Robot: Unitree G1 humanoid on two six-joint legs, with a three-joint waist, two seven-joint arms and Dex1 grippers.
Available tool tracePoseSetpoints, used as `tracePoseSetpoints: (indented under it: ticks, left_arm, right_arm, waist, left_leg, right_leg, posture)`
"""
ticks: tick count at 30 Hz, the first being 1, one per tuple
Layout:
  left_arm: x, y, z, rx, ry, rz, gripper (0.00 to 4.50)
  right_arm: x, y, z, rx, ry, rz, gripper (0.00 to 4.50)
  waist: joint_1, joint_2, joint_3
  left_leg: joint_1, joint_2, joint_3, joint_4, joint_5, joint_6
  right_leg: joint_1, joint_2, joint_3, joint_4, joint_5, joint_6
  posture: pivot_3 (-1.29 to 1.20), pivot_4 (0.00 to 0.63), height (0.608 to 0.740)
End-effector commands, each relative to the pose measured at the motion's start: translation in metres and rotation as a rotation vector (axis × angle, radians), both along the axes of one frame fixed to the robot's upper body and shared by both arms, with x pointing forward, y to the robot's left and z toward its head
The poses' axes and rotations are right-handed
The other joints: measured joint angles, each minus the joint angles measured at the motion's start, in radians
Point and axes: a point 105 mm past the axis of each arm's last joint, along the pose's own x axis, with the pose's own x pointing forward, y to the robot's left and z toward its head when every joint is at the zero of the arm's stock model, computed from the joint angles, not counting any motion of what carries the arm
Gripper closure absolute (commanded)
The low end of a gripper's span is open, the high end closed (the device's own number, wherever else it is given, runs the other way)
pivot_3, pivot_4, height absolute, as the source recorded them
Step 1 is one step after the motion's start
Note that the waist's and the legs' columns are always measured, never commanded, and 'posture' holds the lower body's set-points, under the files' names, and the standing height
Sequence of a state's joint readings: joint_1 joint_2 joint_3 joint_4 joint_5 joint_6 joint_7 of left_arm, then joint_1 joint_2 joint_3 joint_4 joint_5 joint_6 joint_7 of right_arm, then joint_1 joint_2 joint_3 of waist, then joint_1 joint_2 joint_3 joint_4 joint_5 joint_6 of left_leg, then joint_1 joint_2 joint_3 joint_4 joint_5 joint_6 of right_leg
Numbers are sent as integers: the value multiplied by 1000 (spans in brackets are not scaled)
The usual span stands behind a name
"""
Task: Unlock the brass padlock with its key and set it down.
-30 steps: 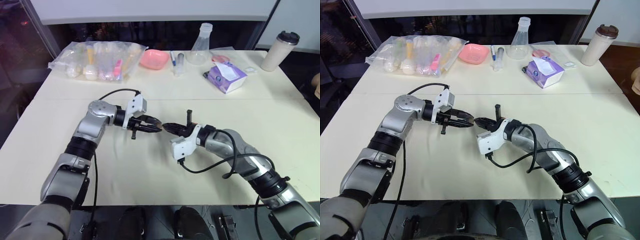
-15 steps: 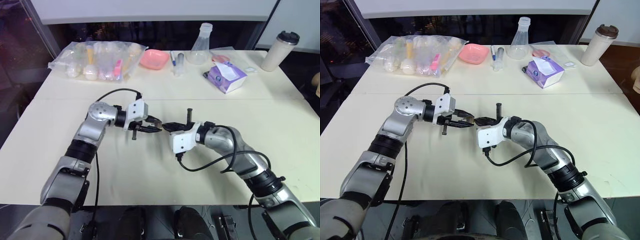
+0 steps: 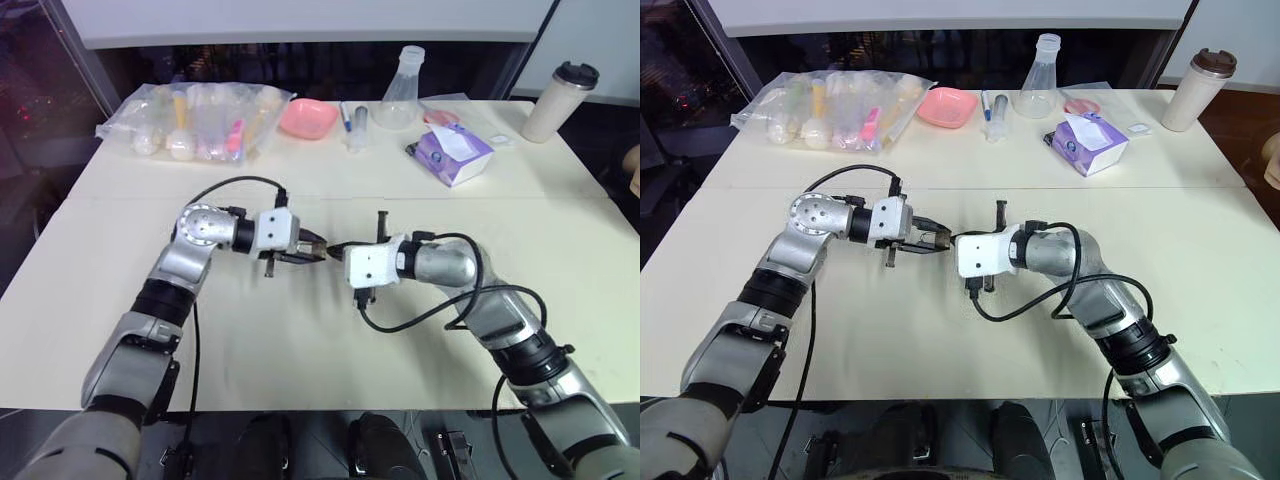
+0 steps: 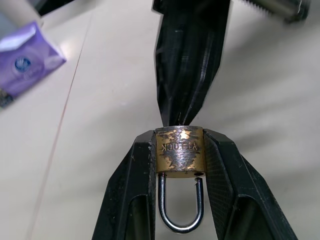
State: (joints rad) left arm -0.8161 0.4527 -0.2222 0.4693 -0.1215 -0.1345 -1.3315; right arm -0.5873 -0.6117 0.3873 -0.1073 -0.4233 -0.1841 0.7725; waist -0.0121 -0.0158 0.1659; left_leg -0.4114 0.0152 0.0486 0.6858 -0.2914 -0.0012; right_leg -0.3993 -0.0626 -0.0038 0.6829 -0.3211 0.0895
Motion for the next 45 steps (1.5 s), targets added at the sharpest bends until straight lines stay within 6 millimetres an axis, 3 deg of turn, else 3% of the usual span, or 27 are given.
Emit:
tracePoseSetpoints:
  ticks: [1, 3, 8, 22, 25, 31, 42, 44, 45]
  left_arm:
    - [-6, -7, 25, -90, 137, -55, 3735]
    - [-4, -5, 29, -101, 159, -49, 3735]
    - [-6, -3, 30, -83, 186, -66, 3735]
    - [-12, -2, 29, -77, 226, -82, 3735]
    - [-12, -2, 28, -70, 229, -81, 3735]
    - [-12, -1, 27, -68, 241, -84, 3735]
    - [-15, 1, 27, -51, 288, -97, 3735]
    - [-16, 2, 25, -39, 295, -92, 2693]
    - [-16, 3, 25, -34, 296, -95, 2383]
  right_arm:
    - [-12, 8, 16, -30, -267, 151, 3896]
    - [-14, 4, 15, -29, -308, 165, 3123]
    - [-13, 1, 16, -24, -358, 174, 555]
    - [-13, 8, 20, -16, -425, 214, 555]
    - [-13, 7, 20, -18, -435, 221, 1361]
    - [-14, 8, 21, -20, -455, 237, 4466]
    - [-14, 10, 23, -22, -467, 252, 4466]
    - [-13, 9, 23, -20, -463, 250, 4500]
    - [-13, 9, 23, -20, -462, 249, 4500]
  waist:
    - [0, 0, 0]
    - [-1, 0, 0]
    - [-3, 0, 0]
    - [-2, 0, 0]
    - [-2, 0, 0]
    - [-2, 0, 0]
    - [-2, 0, 0]
    - [-2, 0, 0]
    - [-2, 0, 0]
  left_leg:
    - [0, 0, 0, 0, 0, 0]
    - [0, 0, 0, 0, 1, -2]
    - [0, 0, 0, 0, 4, -6]
    - [0, 1, 0, 0, 4, -7]
    - [0, 1, 0, 0, 4, -7]
    - [0, 1, 0, 0, 4, -7]
    - [0, 1, 0, 0, 4, -7]
    - [0, 1, 0, 0, 4, -7]
    - [0, 0, 0, 0, 4, -7]
  right_leg:
    - [0, 0, 0, 0, 0, 0]
    - [0, 0, 0, 0, 0, 0]
    - [0, 0, 0, 0, 0, 0]
    - [0, 0, 0, 0, 0, 0]
    - [0, 0, 0, 0, 0, 0]
    - [0, 0, 0, 0, 0, 0]
    - [0, 0, 0, 1, 0, 0]
    - [0, 0, 0, 1, 0, 0]
    - [0, 0, 0, 1, 0, 0]
  posture:
    - [0, 150, 715]
    - [0, 150, 715]
    - [0, 150, 715]
    - [0, 150, 715]
    - [0, 150, 715]
    - [0, 150, 715]
    - [0, 150, 715]
    - [0, 150, 715]
    - [0, 150, 715]
